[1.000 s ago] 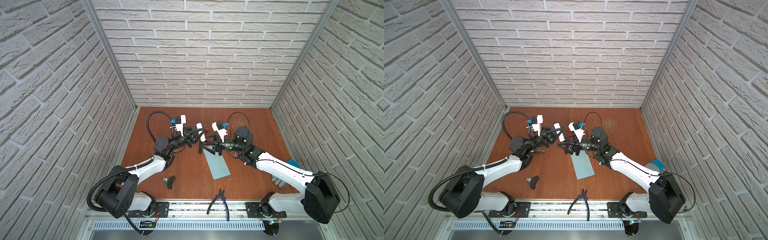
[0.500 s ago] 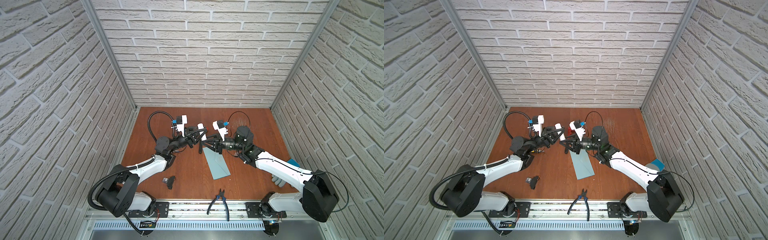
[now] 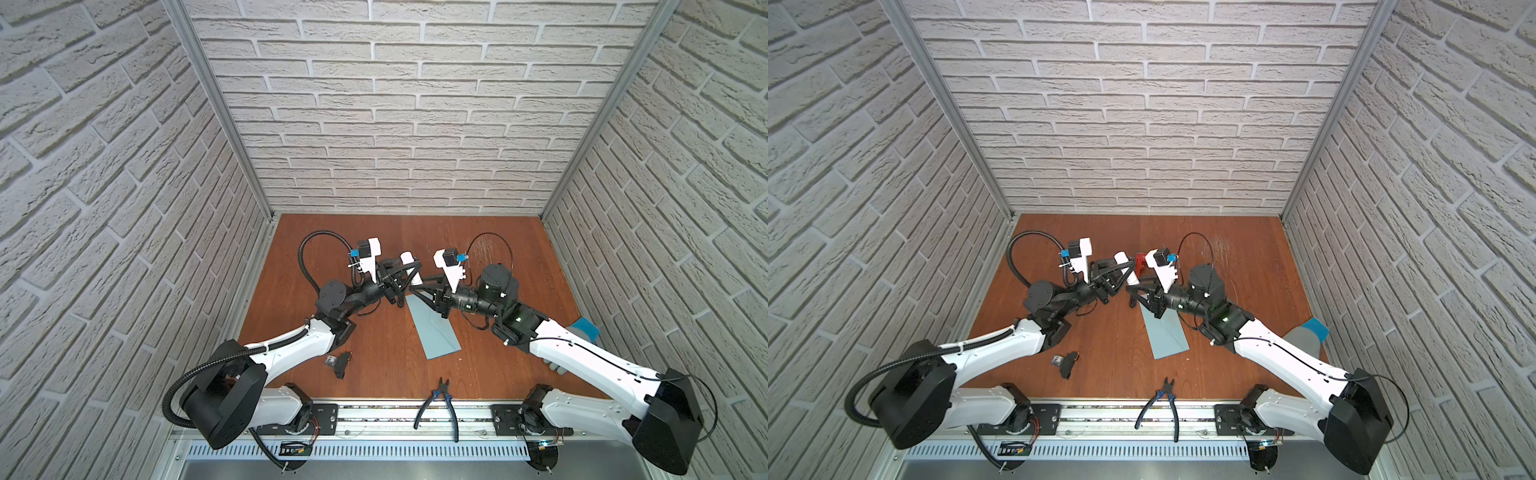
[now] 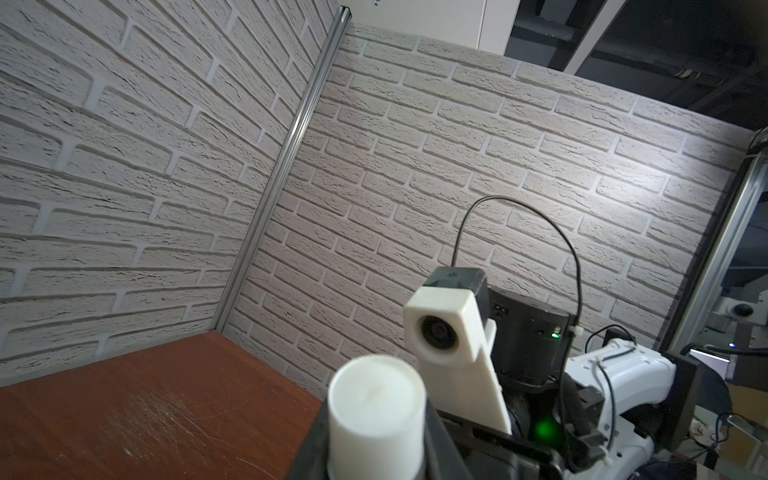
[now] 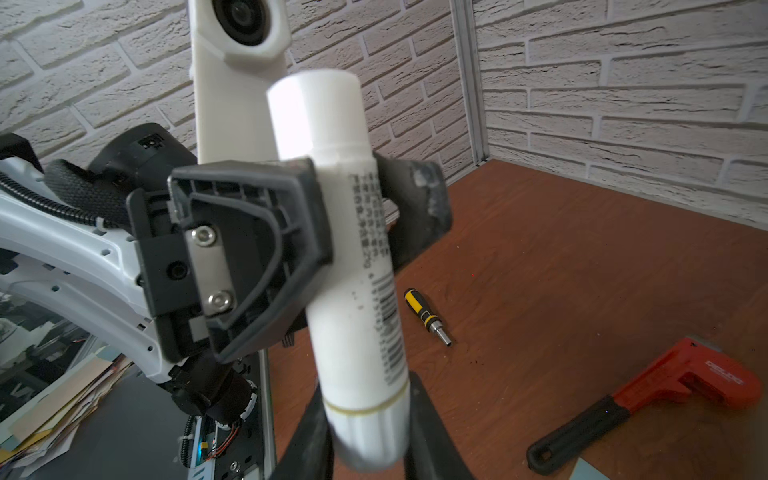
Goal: Place the letter into the envelope and seal it
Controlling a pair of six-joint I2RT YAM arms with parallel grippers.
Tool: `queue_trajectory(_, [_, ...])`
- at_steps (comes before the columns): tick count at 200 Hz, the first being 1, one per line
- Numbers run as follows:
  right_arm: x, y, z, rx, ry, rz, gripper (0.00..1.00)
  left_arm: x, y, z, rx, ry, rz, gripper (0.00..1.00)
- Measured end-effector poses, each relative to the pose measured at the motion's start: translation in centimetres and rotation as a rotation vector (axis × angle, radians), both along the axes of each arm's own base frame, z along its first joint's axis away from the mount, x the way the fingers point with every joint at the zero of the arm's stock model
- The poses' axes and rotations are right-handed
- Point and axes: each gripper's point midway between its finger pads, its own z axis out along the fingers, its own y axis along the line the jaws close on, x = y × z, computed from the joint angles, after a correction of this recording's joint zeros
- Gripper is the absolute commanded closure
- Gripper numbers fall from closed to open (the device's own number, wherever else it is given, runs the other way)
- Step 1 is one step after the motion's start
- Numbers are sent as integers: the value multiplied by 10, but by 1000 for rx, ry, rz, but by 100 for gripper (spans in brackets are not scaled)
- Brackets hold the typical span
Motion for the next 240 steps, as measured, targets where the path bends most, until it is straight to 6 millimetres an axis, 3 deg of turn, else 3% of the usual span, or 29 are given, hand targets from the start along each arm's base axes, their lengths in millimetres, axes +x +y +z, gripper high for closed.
queue_trajectory(37, [-6,-11,-2,-103,-127,-166,92,-8,-11,-1,15,-14,72,100])
queue_trajectory(115, [-2,-33,-10,-355,-360,-502,90,-4,-26,-15,-28,29,208,100])
queue_trajectory(138, [0,-37,-11,-430,-415,-583,83,-3,-28,-16,-41,30,232,100])
queue_trajectory(173, [5,-37,-15,-484,-430,-635,60,4,-27,-23,-14,35,261,100])
queue_trajectory(213, [9,-36,16,-371,-400,-636,45,49,-1,-56,106,110,369,100])
queue_trajectory(240, [15,-44,18,-325,-352,-591,42,66,20,-63,145,148,387,100])
